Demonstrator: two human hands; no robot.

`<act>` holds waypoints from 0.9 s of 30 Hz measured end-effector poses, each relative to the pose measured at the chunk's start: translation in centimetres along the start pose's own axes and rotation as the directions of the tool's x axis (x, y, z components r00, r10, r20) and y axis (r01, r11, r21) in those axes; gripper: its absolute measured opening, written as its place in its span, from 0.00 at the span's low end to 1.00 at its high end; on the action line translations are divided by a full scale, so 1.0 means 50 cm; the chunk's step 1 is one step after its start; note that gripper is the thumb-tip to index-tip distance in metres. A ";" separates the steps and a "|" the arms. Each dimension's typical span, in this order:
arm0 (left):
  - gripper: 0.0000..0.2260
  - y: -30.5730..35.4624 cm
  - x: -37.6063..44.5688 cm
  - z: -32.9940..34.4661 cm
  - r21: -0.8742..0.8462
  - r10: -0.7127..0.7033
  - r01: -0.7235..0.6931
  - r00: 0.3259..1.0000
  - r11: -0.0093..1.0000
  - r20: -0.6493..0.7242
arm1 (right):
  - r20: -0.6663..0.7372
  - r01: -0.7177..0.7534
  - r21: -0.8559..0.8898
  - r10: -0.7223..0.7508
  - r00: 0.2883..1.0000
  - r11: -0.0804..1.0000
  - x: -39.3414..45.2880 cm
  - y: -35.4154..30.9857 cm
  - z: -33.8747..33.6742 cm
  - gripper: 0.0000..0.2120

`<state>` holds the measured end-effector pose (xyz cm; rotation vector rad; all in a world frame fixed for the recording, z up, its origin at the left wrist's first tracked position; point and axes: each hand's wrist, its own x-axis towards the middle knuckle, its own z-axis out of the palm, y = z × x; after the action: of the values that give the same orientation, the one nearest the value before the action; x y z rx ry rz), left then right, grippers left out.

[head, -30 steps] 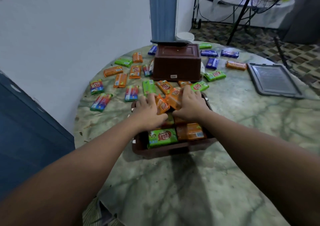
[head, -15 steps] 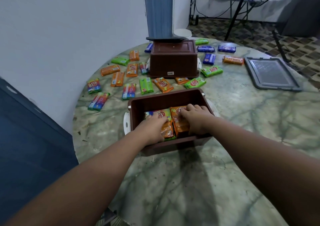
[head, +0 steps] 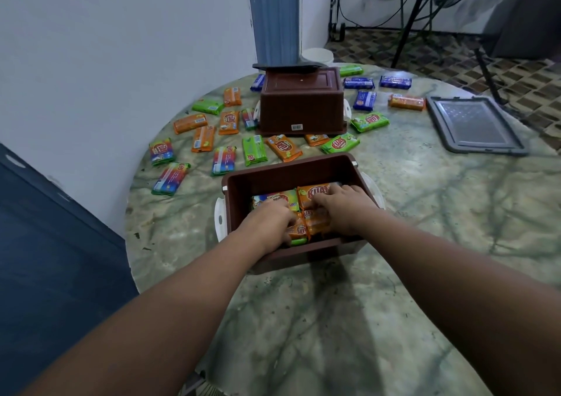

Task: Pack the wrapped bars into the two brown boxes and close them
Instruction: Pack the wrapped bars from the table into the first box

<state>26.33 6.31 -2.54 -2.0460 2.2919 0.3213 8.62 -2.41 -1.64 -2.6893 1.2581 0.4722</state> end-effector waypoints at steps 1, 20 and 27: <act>0.17 -0.001 0.002 0.002 -0.001 -0.001 0.001 1.000 1.000 0.003 | -0.005 -0.007 0.002 0.007 1.000 1.000 0.000 -0.001 0.001 0.35; 0.18 -0.025 -0.011 -0.040 -0.099 -0.020 0.015 0.998 0.995 -0.058 | -0.127 -0.057 0.299 0.099 0.987 0.953 -0.012 -0.030 -0.024 0.33; 0.26 -0.076 -0.038 -0.104 0.065 -0.473 0.500 0.849 0.864 -0.237 | -0.427 -0.035 0.299 0.166 0.889 0.954 0.029 -0.087 -0.078 0.22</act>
<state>30.83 6.81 2.43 -2.5941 1.7228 -0.0743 13.69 -1.67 1.52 -2.5672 1.4465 -0.3295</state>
